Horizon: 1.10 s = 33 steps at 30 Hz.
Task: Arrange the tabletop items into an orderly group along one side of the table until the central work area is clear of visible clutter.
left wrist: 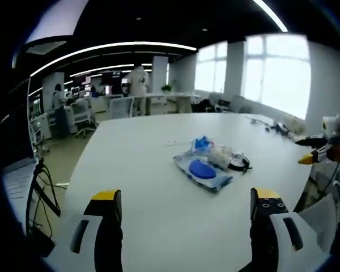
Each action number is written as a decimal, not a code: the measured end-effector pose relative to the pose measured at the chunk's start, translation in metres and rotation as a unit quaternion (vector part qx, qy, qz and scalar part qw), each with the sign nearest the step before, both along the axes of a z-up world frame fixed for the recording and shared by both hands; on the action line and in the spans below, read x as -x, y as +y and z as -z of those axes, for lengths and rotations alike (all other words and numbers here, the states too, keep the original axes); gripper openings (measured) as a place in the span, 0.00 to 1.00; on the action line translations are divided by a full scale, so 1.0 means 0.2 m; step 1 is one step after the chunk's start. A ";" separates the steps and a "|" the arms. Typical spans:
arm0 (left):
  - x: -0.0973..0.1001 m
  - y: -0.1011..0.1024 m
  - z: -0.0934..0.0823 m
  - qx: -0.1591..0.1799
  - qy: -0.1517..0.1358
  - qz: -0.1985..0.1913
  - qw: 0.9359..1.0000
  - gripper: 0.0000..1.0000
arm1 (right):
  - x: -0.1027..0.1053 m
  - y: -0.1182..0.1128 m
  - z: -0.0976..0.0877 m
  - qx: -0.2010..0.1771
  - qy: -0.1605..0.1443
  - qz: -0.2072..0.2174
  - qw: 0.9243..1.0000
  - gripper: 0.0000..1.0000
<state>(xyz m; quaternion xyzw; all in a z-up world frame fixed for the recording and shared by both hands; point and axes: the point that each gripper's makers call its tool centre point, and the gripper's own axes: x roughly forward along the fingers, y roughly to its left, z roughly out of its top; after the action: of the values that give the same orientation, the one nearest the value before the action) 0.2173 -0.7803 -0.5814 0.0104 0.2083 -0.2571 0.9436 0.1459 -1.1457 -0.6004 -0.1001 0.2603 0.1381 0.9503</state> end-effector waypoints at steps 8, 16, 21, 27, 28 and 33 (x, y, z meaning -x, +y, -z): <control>0.00 0.00 0.00 -0.001 0.001 0.002 1.000 0.93 | 0.00 0.01 0.00 -0.003 0.001 -0.004 1.000 0.78; 0.00 0.00 0.01 -0.001 0.002 0.003 1.000 0.92 | -0.01 0.01 0.01 -0.003 0.003 -0.002 1.000 0.77; 0.00 0.00 0.00 -0.001 0.002 0.003 1.000 0.92 | 0.00 0.01 0.01 -0.003 0.006 -0.002 1.000 0.77; -0.01 0.00 0.00 -0.002 0.002 0.005 1.000 0.92 | -0.01 0.03 0.01 -0.009 0.005 -0.006 1.000 0.76; -0.01 0.00 0.00 -0.002 0.001 0.005 1.000 0.92 | -0.01 0.03 0.01 -0.010 0.004 -0.007 1.000 0.76; 0.00 0.00 -0.01 -0.001 0.001 0.004 1.000 0.92 | -0.01 0.03 0.01 -0.009 0.006 -0.009 1.000 0.76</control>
<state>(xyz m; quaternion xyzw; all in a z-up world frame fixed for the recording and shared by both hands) 0.2182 -0.7800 -0.5797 0.0122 0.2092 -0.2611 0.9423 0.1481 -1.1396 -0.6032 -0.0929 0.2637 0.1495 0.9484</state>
